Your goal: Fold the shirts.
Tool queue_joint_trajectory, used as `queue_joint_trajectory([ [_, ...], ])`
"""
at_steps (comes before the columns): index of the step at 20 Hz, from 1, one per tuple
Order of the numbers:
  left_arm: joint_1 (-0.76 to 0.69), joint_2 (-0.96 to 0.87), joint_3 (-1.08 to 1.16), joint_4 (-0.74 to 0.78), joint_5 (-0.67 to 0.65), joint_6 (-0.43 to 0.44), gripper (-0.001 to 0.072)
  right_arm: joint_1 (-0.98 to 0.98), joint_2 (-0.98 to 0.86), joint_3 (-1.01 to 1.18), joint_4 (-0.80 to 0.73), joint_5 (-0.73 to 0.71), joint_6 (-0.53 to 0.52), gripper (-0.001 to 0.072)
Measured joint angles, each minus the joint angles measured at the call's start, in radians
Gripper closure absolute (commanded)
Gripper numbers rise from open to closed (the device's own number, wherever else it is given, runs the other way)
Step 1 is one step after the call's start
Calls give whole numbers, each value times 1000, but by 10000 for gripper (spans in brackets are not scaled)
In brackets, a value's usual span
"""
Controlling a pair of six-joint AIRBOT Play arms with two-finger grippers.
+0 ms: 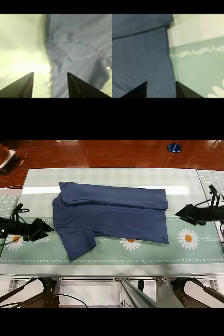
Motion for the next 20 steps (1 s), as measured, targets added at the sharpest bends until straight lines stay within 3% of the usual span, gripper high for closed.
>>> queue_joint_trajectory([
  [4, -44, 37, -145, -164, 128, 80, 197, -5, 53, -95, 39, -40, -15, 301],
  [9, -140, 27, -197, -246, 224, 103, 212, -6, 69, -124, 53, -52, -18, 301],
  [10, -150, 21, -201, -248, 233, 107, 336, -6, 70, -125, 55, -54, -18, 301],
  [11, -158, 16, -204, -246, 248, 109, 646, -6, 71, -127, 55, -59, -17, 301],
  [12, -163, 11, -207, -245, 259, 113, 691, -6, 71, -128, 51, -61, -17, 301],
  [20, -176, 5, -211, -247, 235, 154, 692, -6, 72, -189, -155, 30, 110, 301],
])
